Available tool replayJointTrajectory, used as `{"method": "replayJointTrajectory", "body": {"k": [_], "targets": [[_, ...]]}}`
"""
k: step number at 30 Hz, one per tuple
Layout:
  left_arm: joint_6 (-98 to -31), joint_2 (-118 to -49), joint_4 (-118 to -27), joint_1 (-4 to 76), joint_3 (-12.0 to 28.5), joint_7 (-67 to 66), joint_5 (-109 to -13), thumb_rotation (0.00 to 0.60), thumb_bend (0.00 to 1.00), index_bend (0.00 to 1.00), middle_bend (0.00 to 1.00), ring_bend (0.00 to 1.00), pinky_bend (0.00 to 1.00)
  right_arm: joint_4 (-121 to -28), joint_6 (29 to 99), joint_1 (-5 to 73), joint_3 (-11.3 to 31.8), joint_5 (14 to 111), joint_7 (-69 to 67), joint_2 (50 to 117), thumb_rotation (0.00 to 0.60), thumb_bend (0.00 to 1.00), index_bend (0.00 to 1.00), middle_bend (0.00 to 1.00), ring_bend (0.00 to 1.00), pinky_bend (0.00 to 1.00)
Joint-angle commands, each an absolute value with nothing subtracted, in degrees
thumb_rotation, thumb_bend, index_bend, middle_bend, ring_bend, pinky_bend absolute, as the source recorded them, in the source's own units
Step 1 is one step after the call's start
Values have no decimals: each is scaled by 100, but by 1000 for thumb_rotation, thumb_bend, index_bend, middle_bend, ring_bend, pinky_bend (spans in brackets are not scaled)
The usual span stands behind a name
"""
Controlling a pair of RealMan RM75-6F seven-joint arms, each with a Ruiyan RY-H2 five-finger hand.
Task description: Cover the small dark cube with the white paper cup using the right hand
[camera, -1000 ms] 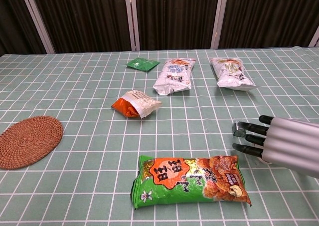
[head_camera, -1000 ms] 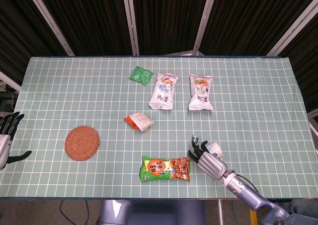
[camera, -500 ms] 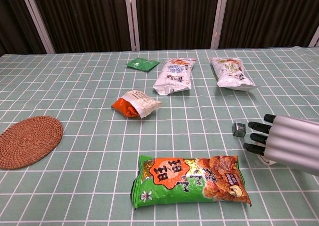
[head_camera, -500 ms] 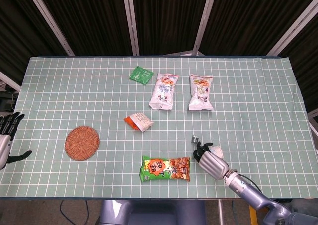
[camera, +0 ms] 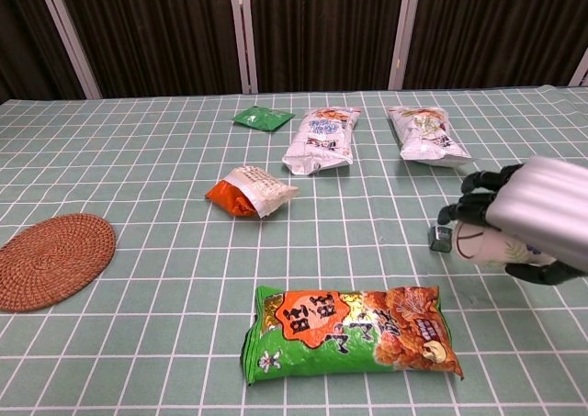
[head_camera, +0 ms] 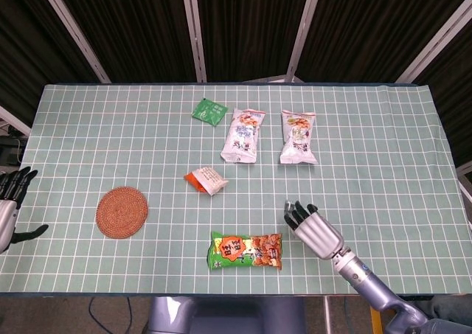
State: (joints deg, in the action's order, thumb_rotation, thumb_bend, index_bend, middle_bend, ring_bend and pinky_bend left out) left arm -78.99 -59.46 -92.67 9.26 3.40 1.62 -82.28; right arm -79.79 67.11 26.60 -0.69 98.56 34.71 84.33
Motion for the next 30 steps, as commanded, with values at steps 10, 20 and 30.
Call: {"method": "replayJointTrajectory", "body": {"k": [10,20,30], "targets": [[-7846,-5885,-9307,941,313,295,-8268,600,0,0,0,0,0,-8170,6589,2751,1129,7998,785,8929,600,272,236,365,200,450],[-7812,-5892,-9270,955,333,306,-8211,600,0,0,0,0,0,-7509,6475,2967,1260,7722,609,9594,600,272,236,365,192,446],[-7797,-5885,-9254,961,334,333,-8200,600,0,0,0,0,0,-6982,6763,3017,1259,7810,413,10075,600,272,236,365,190,438]]}}
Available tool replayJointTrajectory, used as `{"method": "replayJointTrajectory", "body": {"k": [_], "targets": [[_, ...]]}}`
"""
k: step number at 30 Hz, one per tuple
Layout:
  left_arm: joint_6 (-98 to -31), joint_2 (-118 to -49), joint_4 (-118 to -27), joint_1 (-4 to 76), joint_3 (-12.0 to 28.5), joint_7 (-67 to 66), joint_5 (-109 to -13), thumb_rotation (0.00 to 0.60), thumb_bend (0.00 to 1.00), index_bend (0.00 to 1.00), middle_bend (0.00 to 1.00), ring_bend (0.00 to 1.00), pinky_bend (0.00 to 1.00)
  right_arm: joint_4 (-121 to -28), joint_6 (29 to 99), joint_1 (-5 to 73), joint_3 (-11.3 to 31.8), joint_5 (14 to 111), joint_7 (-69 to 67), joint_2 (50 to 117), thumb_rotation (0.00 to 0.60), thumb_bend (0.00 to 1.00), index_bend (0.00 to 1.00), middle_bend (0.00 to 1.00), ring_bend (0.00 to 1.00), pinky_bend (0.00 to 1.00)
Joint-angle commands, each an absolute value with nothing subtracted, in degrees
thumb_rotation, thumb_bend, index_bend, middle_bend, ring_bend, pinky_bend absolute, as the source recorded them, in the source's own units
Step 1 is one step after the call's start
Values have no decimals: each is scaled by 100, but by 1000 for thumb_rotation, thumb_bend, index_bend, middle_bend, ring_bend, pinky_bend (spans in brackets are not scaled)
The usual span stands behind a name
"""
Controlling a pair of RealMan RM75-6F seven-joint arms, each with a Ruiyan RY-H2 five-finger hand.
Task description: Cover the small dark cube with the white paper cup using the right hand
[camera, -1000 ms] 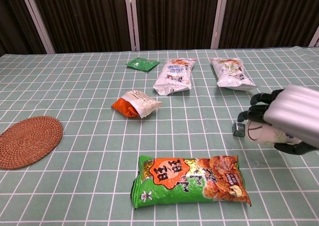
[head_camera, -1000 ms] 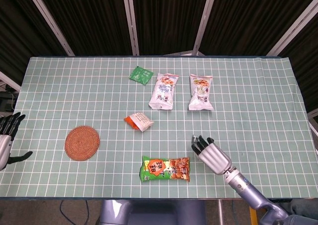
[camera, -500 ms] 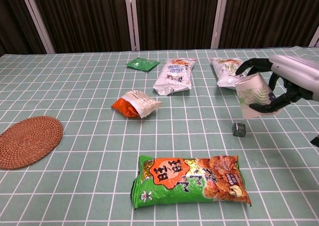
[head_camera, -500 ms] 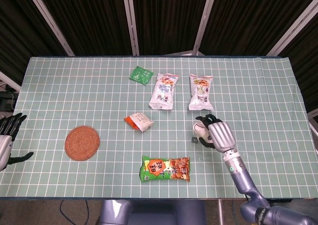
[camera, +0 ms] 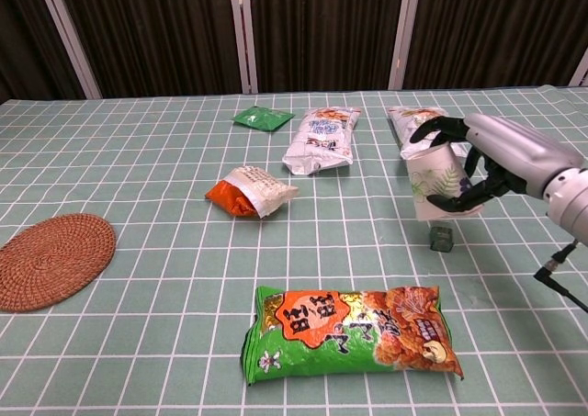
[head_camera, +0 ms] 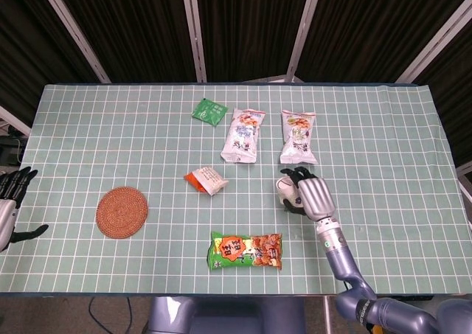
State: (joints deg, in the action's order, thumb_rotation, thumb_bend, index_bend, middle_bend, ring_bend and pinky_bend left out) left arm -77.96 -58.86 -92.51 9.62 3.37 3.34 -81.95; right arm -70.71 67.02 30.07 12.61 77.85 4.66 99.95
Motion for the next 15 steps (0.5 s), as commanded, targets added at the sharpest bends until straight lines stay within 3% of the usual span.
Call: {"method": "replayJointTrajectory", "body": {"k": [1,15], "targets": [[-7794,-5885,-9259,962,332,338,-8202,600,0,0,0,0,0,-6942,6788,3020,1253,7825,393,10107,600,272,236,365,190,438],[-7801,-5885,-9265,962,328,329,-8206,600,0,0,0,0,0,-6710,6829,2998,1111,7854,349,10247,600,268,236,360,187,426]]}}
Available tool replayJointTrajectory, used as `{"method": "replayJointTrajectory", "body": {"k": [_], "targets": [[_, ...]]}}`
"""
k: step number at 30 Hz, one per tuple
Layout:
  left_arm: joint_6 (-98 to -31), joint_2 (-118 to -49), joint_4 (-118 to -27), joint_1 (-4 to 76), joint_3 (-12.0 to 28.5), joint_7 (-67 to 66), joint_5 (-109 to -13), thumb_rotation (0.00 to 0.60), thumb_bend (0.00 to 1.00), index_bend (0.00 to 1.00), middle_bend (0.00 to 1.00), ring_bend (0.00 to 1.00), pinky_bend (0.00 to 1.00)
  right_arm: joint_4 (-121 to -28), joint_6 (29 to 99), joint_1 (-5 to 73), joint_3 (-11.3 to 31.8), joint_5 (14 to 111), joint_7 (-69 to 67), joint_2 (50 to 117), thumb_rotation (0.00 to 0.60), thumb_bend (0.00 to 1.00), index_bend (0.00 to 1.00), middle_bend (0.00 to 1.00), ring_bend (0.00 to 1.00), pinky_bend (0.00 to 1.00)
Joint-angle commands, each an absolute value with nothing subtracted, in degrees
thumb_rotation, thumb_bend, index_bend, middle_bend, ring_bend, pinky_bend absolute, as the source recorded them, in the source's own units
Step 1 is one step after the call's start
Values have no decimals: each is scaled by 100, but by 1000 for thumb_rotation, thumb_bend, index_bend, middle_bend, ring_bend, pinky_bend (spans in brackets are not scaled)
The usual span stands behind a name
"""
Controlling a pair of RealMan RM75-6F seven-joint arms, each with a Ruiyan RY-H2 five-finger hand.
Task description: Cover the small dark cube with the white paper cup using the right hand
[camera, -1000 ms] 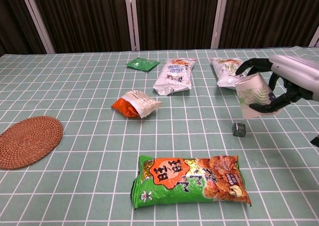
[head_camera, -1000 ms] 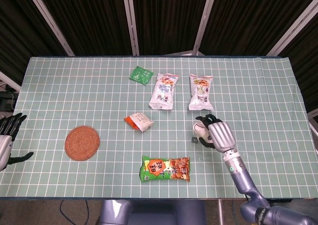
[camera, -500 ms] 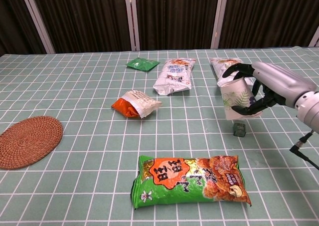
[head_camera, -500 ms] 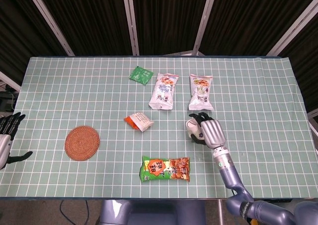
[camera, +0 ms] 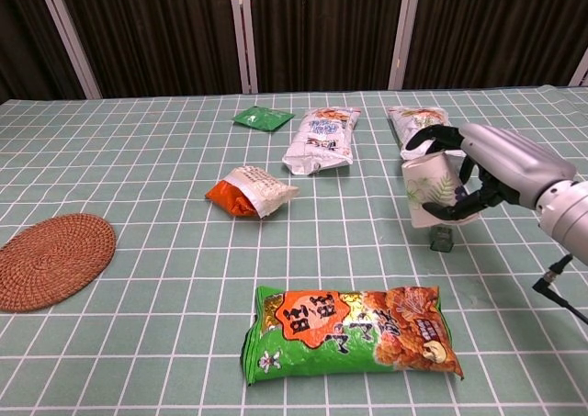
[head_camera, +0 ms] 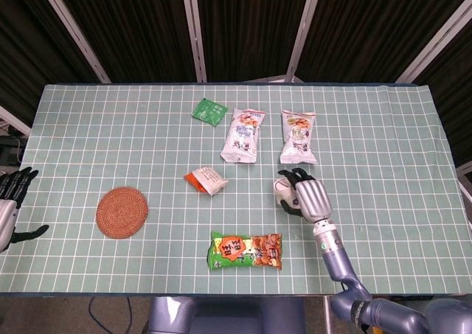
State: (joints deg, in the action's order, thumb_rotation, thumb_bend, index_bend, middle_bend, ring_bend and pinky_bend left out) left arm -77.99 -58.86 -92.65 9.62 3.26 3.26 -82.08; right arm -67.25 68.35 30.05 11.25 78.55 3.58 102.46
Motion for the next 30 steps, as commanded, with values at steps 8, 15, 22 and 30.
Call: {"method": "replayJointTrajectory", "body": {"k": [8,15,22,30], "targets": [[-7792,-5885,-9265,966,327,318,-8200,600,0,0,0,0,0,-6719,6819,2951,985,7927,267,10179,600,252,132,346,182,424],[-7806,-5881,-9280,961,323,306,-8209,600,0,0,0,0,0,-6857,6858,2845,812,8027,235,10040,600,239,125,293,151,414],[-7818,-5871,-9296,956,319,311,-8220,600,0,0,0,0,0,-7003,6839,2769,689,8077,270,9892,600,196,72,166,53,349],[-7829,-5863,-9305,953,314,323,-8237,600,0,0,0,0,0,-7173,6853,2704,591,8144,327,9784,600,192,61,148,42,338]]}}
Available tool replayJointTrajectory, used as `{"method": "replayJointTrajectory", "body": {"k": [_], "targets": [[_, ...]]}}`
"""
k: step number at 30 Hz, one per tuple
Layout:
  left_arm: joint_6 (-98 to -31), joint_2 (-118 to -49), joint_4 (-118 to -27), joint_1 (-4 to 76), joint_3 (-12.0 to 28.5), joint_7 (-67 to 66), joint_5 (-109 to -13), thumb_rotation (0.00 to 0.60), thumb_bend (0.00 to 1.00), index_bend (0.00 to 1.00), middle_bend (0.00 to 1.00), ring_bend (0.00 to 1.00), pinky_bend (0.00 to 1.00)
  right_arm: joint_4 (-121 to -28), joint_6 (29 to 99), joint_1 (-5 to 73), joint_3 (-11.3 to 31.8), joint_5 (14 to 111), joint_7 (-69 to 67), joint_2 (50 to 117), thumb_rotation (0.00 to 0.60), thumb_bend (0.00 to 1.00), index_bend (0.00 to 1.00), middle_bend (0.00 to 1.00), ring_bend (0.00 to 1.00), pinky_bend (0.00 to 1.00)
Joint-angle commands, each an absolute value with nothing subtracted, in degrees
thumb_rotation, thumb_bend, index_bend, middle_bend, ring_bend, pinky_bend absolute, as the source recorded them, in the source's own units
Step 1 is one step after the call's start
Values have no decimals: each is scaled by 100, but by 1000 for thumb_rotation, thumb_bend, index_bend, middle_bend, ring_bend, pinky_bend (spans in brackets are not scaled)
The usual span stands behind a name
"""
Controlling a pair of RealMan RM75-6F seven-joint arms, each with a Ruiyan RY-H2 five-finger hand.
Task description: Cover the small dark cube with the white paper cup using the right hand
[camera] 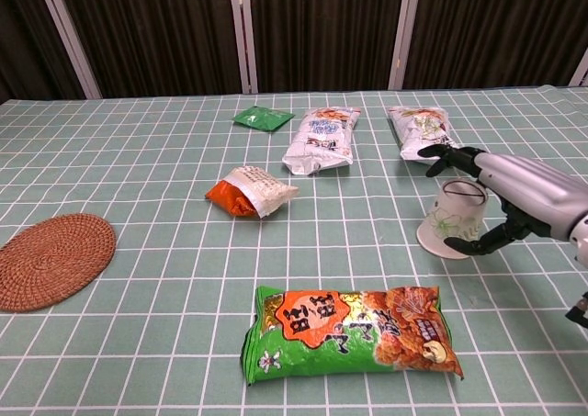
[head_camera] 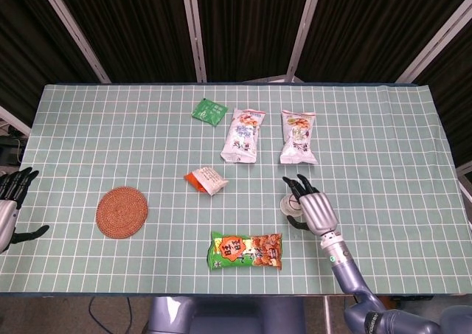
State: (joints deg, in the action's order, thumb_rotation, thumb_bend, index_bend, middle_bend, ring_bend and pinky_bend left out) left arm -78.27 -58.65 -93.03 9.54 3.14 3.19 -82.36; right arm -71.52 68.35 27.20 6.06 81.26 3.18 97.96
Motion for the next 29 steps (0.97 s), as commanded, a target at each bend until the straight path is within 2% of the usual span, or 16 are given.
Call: {"method": "replayJointTrajectory", "body": {"k": [1,5,9,11,13,16,22,29], "targets": [[-7831,-5861,-9306,953,315,326,-8239,600,0,0,0,0,0,-7186,6870,2695,584,8157,328,9779,600,190,60,146,41,334],[-7843,-5849,-9309,946,315,354,-8244,600,0,0,0,0,0,-7356,7041,2631,584,8251,272,9691,600,186,60,141,36,311],[-7867,-5840,-9306,938,319,371,-8254,600,0,0,0,0,0,-7611,7275,2559,585,8412,257,9429,600,117,52,130,20,262],[-7916,-5842,-9294,921,325,361,-8264,600,0,0,0,0,0,-7747,7470,2494,546,8584,273,9167,600,59,43,115,6,198],[-7998,-5849,-9282,897,340,327,-8281,600,0,0,0,0,0,-7837,7749,2396,512,8776,335,8877,600,11,22,74,0,84],[-8108,-5862,-9284,863,352,308,-8317,600,0,0,0,0,0,-8014,8050,2234,395,9011,462,8431,600,0,0,8,0,0],[-8382,-5959,-9248,789,349,185,-8490,600,0,0,0,0,0,-8731,8433,1750,94,9116,1274,7332,600,0,0,0,0,0],[-8569,-6009,-9239,699,289,228,-8658,600,0,0,0,0,0,-9143,8889,1242,13,8983,1597,6927,600,0,0,0,0,0]]}}
